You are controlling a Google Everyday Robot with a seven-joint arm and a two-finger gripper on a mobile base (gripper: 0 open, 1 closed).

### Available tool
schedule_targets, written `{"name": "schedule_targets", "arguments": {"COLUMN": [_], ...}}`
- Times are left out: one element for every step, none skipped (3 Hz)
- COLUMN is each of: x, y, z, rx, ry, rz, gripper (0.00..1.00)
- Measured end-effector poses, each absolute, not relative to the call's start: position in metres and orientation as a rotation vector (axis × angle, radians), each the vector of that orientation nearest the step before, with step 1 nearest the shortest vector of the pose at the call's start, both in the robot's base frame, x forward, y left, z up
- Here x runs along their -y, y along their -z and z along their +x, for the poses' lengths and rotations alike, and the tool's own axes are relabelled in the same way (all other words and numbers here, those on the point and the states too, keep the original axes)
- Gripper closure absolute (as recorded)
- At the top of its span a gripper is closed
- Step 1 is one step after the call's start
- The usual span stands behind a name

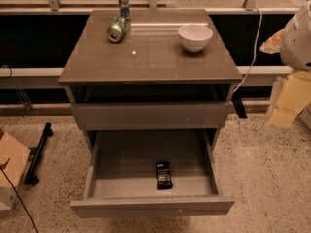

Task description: Pick rxbar chocolate from middle drawer and place on counter

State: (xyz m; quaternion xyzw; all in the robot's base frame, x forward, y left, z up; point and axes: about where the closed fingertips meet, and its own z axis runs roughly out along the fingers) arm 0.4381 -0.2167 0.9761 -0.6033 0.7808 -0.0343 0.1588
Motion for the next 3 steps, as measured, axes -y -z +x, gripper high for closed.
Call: {"name": "schedule_targets", "arguments": {"x": [0.217, 0.212, 0.197], "y": [-0.976, -0.974, -0.971], "z": [0.438, 0.438, 0.439], "rx": [-2.232, -2.149, -1.984], "ry": [0.098, 0.092, 0.044], "rz": [-1.725, -1.724, -1.758], "gripper": [0.00, 0.00, 0.00]}}
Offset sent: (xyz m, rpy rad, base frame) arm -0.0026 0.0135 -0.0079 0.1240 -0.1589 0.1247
